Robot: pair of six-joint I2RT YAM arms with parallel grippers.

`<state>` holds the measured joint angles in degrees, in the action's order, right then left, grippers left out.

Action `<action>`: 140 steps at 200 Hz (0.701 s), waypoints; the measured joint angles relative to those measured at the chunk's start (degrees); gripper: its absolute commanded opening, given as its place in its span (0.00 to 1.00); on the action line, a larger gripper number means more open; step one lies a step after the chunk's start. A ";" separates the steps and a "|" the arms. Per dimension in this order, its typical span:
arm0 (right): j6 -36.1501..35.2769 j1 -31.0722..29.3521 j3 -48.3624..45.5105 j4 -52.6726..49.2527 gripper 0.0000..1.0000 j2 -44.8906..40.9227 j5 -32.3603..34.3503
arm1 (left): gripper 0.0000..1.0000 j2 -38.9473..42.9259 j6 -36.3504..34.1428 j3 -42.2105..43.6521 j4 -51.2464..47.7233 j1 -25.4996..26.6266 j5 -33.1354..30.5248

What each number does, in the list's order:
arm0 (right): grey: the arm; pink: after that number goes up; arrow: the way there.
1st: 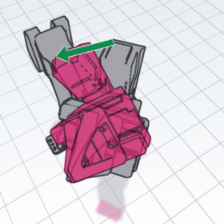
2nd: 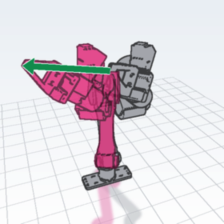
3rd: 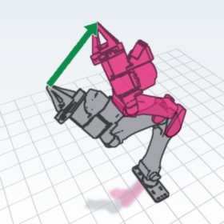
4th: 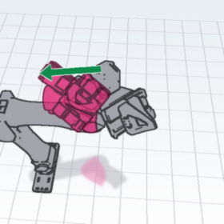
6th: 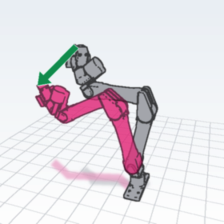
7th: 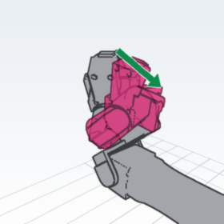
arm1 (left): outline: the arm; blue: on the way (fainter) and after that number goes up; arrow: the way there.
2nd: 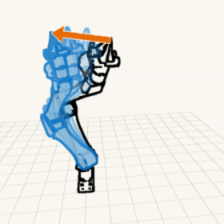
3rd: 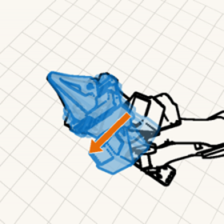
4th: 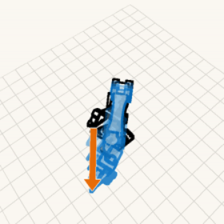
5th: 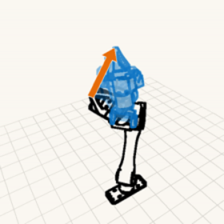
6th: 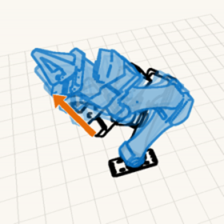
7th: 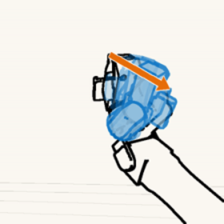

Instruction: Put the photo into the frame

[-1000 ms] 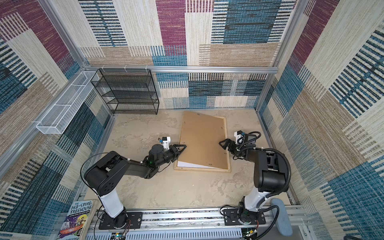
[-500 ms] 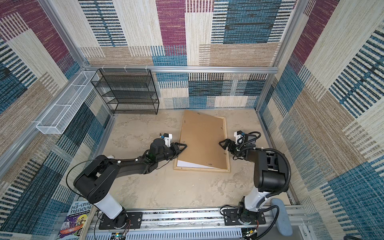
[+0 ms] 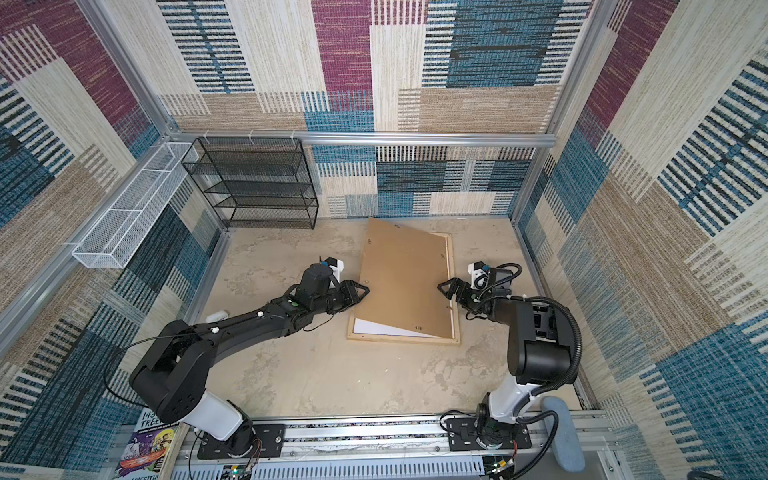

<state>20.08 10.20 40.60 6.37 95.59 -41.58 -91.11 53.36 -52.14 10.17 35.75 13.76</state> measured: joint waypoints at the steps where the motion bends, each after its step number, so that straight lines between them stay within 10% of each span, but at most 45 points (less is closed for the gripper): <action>1: 0.00 0.00 0.00 0.00 0.99 0.00 0.00 | 0.41 -0.02 -0.07 -0.07 -0.13 0.00 0.00; 140: 0.00 0.00 -0.02 -0.20 1.00 -0.15 0.02 | 0.42 1.44 -5.86 -3.69 -9.22 -0.28 -3.10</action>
<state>20.08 10.20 40.58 6.17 95.44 -41.56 -89.67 47.51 -55.83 0.95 35.46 10.66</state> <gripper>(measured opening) 0.995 0.420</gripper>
